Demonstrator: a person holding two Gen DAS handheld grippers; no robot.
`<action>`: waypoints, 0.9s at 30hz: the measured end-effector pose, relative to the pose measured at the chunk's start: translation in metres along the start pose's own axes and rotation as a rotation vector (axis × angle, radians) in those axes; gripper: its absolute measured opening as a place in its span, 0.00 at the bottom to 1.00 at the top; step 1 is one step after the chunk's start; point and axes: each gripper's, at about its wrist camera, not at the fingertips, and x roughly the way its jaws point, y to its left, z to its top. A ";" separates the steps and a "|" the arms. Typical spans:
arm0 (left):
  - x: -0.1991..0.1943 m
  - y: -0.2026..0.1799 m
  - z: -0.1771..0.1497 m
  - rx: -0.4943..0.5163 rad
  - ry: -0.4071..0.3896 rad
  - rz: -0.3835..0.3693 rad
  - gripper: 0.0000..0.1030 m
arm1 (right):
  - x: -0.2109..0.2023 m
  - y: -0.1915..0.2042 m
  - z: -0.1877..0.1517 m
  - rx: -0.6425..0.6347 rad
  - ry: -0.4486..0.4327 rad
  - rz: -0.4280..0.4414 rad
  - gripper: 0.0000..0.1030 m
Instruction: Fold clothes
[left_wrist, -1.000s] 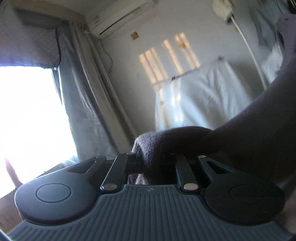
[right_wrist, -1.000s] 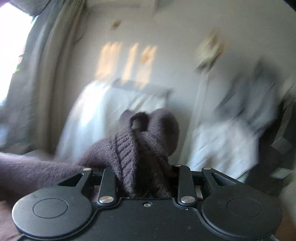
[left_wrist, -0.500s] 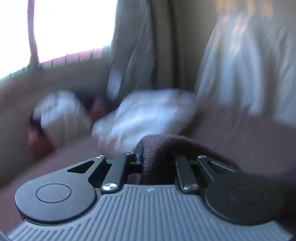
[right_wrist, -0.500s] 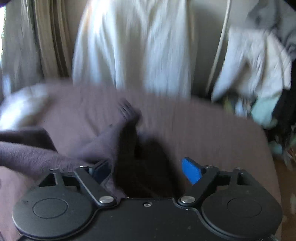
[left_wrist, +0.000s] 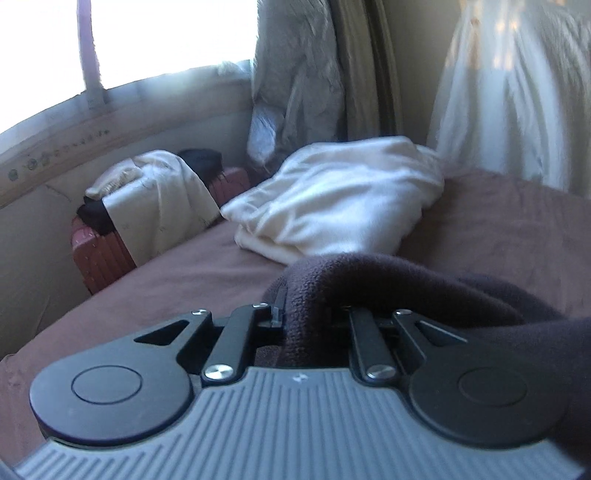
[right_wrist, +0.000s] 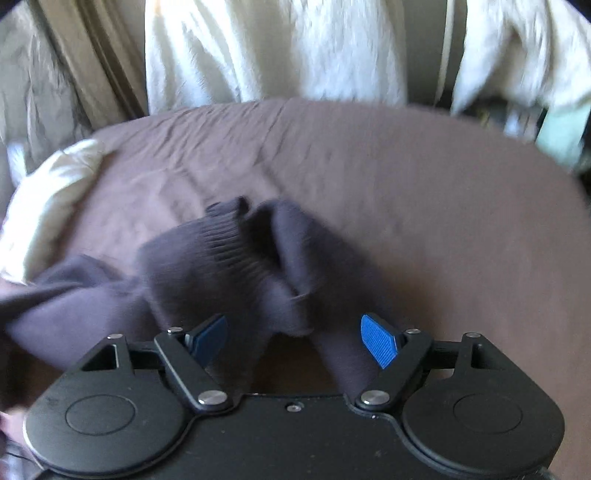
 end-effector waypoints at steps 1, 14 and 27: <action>-0.005 0.007 0.003 -0.031 -0.026 -0.011 0.11 | 0.002 0.005 0.000 0.020 0.009 0.036 0.81; 0.016 -0.008 0.017 0.179 0.231 -0.198 0.43 | 0.057 0.078 0.033 -0.005 0.048 0.154 0.81; 0.026 -0.002 0.013 0.082 0.180 -0.211 0.43 | 0.091 0.097 0.041 -0.131 0.035 0.032 0.87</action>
